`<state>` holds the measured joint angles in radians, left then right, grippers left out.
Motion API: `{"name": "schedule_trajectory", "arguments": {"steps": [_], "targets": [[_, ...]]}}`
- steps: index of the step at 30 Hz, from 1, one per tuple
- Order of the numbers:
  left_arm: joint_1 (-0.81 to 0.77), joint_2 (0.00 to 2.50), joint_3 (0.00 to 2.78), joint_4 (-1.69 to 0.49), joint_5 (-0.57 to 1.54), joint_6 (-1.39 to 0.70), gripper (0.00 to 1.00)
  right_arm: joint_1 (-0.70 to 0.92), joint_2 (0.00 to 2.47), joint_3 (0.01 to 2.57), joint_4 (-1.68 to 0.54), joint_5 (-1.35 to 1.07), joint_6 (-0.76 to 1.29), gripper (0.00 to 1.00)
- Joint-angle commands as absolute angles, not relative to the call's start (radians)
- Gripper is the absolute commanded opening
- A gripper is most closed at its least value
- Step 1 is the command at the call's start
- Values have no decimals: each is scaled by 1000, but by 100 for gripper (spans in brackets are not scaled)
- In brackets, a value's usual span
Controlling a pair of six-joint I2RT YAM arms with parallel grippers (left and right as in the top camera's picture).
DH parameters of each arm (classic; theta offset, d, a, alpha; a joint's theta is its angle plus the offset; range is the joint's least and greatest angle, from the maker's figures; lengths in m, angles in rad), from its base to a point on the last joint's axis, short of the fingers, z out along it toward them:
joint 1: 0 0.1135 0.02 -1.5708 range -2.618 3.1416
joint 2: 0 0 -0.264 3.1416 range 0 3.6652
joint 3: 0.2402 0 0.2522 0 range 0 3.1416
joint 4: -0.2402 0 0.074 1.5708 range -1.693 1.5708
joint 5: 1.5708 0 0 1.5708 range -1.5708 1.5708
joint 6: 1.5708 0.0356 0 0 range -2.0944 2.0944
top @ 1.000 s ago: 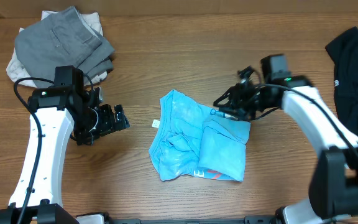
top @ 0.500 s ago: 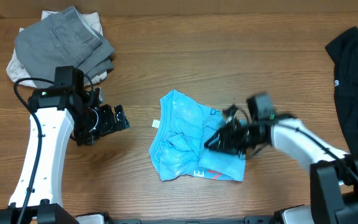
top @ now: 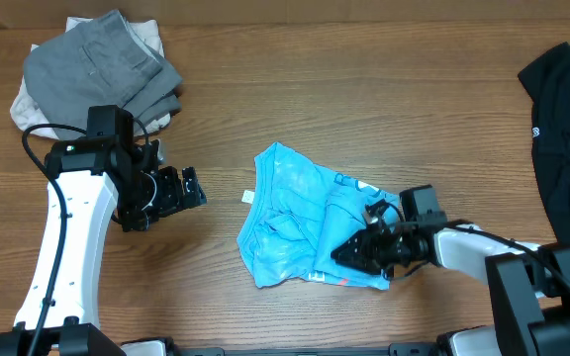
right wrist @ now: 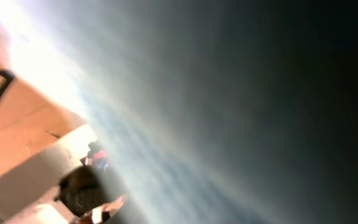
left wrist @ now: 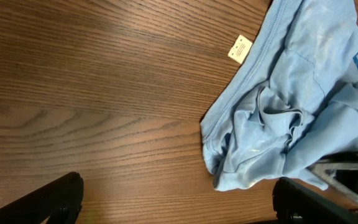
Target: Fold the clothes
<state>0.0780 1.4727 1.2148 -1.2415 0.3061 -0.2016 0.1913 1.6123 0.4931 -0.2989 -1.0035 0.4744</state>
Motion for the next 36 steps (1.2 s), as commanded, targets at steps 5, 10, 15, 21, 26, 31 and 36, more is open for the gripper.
{"name": "schedule_trajectory", "arguments": {"steps": [5,10,15,21,26,31,36], "targets": [[72,1466,1211,-1242,306,-179,100,168,1515,734,-366,-996,502,42],[72,1466,1211,-1242,307,-179,100,166,1525,757,-337,-860,555,56],[72,1466,1211,-1242,307,-179,100,166,1625,745,-327,-854,550,56],[72,1466,1211,-1244,307,-179,100,166,1824,746,-158,-882,550,56],[72,1466,1211,-1249,306,-179,100,148,1860,757,-75,-857,551,48],[72,1466,1211,-1248,303,-179,100,133,1748,784,-158,-853,550,44],[72,1466,1211,-1249,304,-179,100,133,1520,789,-284,-842,542,50]]}}
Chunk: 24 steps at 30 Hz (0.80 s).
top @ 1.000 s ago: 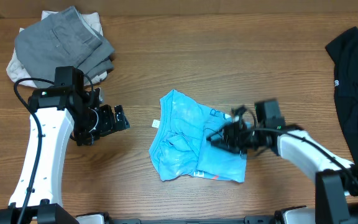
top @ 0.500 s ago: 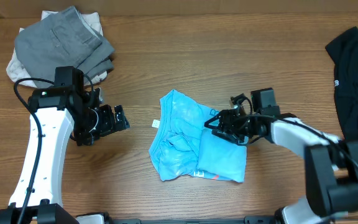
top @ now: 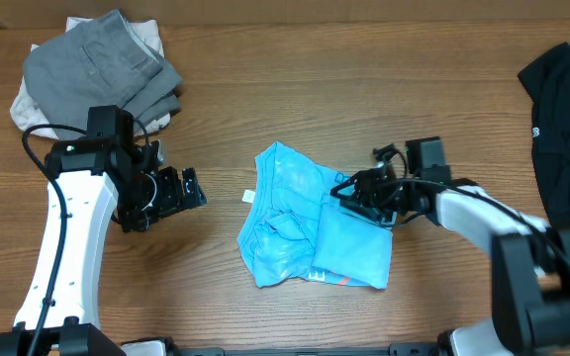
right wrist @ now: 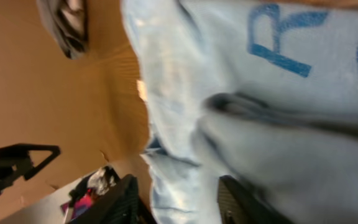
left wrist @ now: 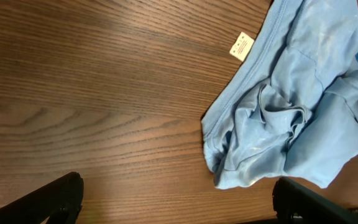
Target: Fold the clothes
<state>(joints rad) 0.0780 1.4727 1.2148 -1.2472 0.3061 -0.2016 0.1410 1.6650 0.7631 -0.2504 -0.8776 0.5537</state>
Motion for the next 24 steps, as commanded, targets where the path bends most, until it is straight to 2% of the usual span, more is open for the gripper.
{"name": "schedule_trajectory", "arguments": {"steps": [1,3,9,15,19,24], "targets": [[72,1466,1211,-1249,304,-179,100,134,1479,789,-324,-842,536,53],[72,1466,1211,-1248,304,-179,100,142,1409,788,-424,-846,504,60],[72,1466,1211,-1248,323,-179,100,197,1406,753,-596,-846,395,69],[72,1466,1211,-1249,337,-179,100,277,1459,617,-415,-845,454,70],[72,1466,1211,-1251,337,-179,100,286,1503,541,-288,-841,505,75],[72,1466,1211,-1252,337,-179,100,286,1556,495,-270,-806,506,74]]}}
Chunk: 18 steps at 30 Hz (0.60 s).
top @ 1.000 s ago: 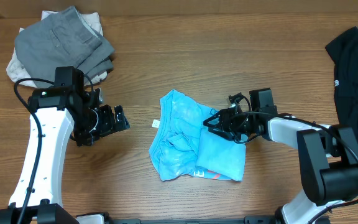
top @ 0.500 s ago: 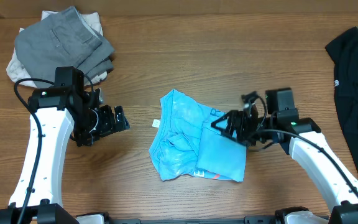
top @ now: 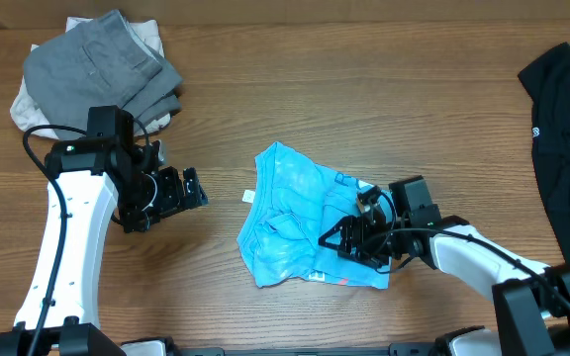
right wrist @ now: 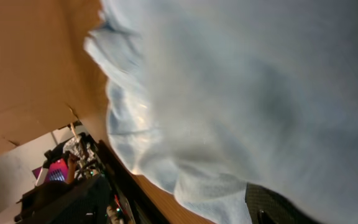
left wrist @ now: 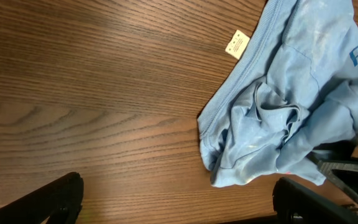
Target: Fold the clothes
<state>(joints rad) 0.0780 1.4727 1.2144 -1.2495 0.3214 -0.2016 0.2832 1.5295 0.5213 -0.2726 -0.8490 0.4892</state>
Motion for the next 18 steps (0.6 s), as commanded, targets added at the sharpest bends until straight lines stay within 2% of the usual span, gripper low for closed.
{"name": "schedule_trajectory", "arguments": {"steps": [1,8,12,14,18], "targets": [[72,1466,1211,-1252,337,-179,100,286,1557,495,-275,-804,506,73],[72,1466,1211,-1247,342,-132,100,285,1420,585,-358,-797,535,70],[71,1466,1211,-1219,410,-101,100,285,1280,736,-544,-731,528,82],[71,1467,1210,-1206,458,-82,100,285,1234,805,-616,-691,528,100],[70,1484,1208,-1194,492,-59,100,285,1161,891,-663,-655,534,100]]}}
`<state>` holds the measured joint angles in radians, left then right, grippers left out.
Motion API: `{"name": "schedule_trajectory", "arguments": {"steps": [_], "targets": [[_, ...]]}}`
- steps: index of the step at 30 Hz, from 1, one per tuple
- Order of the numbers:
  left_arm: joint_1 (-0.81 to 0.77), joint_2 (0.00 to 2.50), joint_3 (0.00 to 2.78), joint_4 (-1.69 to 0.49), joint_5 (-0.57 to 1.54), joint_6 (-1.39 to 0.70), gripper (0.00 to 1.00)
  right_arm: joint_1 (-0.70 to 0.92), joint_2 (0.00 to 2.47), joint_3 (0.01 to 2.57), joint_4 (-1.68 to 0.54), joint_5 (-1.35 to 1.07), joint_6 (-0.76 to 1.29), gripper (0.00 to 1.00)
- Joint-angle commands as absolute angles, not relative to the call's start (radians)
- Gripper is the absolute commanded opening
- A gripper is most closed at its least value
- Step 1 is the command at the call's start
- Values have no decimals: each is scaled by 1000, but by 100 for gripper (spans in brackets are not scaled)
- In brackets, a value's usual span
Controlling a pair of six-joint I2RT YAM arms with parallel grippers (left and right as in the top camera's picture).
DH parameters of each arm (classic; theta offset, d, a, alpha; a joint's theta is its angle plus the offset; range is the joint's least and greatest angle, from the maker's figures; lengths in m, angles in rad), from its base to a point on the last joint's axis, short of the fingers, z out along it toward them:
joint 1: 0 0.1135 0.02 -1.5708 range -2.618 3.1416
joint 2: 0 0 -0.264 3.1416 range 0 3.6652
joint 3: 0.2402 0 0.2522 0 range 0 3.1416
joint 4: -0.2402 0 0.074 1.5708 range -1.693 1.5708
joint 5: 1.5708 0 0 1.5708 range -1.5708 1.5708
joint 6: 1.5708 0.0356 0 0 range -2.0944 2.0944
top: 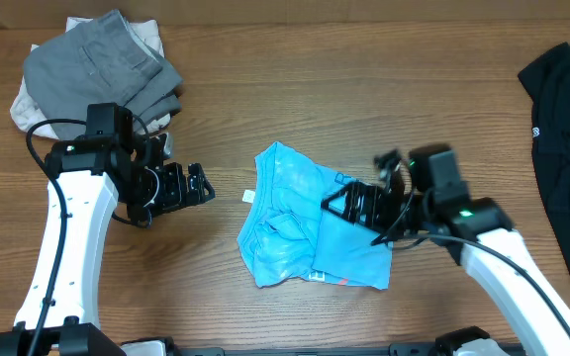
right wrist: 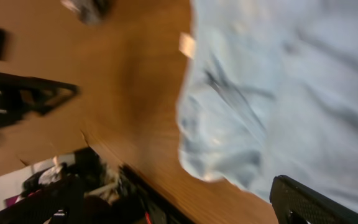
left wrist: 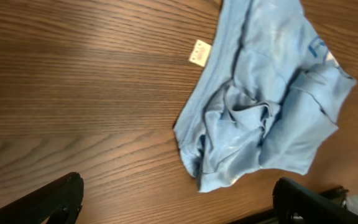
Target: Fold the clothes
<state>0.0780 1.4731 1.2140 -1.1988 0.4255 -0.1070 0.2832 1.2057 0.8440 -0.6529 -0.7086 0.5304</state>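
A crumpled light blue garment (top: 305,222) lies in the middle of the wooden table, its right part folded over flat; a white label (top: 248,196) sticks out at its left edge. My right gripper (top: 356,206) hangs open over the garment's right half, holding nothing. In the right wrist view the blurred blue cloth (right wrist: 284,87) lies beyond that open gripper (right wrist: 179,202). My left gripper (top: 184,188) stands open to the left of the garment, apart from it. The left wrist view has the garment (left wrist: 260,106) ahead of this gripper (left wrist: 179,208), over bare wood.
A stack of folded grey and white clothes (top: 97,64) sits at the back left, just behind the left arm. A black garment (top: 567,129) lies along the right edge of the table (top: 364,89).
My right gripper was low against the garment's lower right part; now it is raised and open over the right half. The left gripper has shifted slightly toward the garment.
My right gripper was first down at the garment's lower right edge, then at its upper right edge with the right part lying flat, then low at the lower right again. Now it hangs open above. The left gripper stayed open beside the garment.
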Motion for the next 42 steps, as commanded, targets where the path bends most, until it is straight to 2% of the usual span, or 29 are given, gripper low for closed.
{"name": "schedule_trajectory", "arguments": {"steps": [1,8,14,19,42], "targets": [[69,1494,1204,-1192,492,-51,100,285,1149,893,-658,-645,555,100],[63,1617,1180,-1112,502,8,100,285,1145,892,-657,-558,589,100],[58,1734,1180,-1013,658,26,100,285,1145,892,-662,-558,588,100],[21,1831,1180,-973,680,68,100,285,1145,892,-671,-558,576,100],[-194,2113,1180,-806,629,37,100,285,1145,892,-680,-554,569,100]]}}
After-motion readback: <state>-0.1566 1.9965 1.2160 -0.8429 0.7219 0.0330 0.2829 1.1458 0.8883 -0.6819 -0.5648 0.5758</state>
